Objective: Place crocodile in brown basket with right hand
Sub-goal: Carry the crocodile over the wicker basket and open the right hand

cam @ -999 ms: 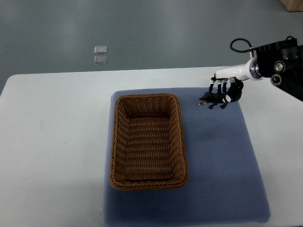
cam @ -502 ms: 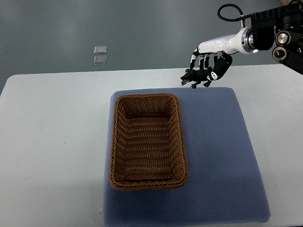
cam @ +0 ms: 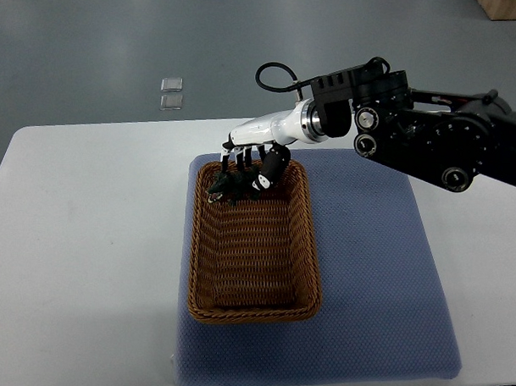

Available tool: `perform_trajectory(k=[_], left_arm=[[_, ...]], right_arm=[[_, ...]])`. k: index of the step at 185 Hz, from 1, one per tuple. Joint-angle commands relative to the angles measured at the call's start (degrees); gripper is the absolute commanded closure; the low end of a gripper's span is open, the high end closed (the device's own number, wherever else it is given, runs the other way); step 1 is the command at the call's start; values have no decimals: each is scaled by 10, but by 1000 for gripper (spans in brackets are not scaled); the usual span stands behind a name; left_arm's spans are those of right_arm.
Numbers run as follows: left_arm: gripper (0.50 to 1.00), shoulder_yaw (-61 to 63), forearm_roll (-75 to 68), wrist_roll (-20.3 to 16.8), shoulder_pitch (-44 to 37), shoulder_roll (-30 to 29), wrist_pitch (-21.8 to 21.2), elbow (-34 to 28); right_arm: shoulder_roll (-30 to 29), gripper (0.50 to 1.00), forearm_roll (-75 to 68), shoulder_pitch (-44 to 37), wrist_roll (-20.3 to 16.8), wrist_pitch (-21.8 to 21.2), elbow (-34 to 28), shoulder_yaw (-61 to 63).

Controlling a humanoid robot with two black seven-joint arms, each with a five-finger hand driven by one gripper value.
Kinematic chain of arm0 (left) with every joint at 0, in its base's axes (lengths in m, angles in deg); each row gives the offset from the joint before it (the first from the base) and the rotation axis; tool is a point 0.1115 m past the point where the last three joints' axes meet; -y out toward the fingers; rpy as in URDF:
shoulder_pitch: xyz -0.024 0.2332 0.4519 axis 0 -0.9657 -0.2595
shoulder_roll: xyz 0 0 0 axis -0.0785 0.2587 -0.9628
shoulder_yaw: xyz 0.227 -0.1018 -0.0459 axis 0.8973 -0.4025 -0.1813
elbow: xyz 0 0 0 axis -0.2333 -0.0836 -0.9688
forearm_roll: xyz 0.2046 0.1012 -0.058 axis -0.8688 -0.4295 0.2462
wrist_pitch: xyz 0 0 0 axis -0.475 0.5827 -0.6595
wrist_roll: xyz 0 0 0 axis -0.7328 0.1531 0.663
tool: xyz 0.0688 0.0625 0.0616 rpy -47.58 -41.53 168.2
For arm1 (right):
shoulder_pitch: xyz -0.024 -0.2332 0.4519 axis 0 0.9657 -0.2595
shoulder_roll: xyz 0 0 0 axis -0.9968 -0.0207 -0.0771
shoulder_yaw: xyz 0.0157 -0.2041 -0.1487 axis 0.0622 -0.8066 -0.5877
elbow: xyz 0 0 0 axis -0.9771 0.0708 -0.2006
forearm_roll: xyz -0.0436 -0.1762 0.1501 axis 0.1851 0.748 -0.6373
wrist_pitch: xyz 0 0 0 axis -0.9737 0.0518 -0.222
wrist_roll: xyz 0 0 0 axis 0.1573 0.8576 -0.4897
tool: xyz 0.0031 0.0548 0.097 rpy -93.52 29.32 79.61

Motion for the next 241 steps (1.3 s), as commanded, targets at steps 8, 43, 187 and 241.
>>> perform_trajectory(k=[8, 43, 187, 241], left_arm=[[500, -1, 0, 0, 0, 0, 1, 0], [500, -1, 0, 0, 0, 0, 1, 0], [500, 0, 0, 0, 0, 0, 1, 0], [500, 0, 0, 1, 0, 0, 1, -1]], right_arm=[[-24, 1000, 3, 27, 0, 1, 12, 0], [-40, 1000, 7, 63, -1, 16, 16, -1], [-43, 628, 31, 96, -2, 9, 29, -13], [-6, 581, 20, 69, -2, -18, 29, 41]])
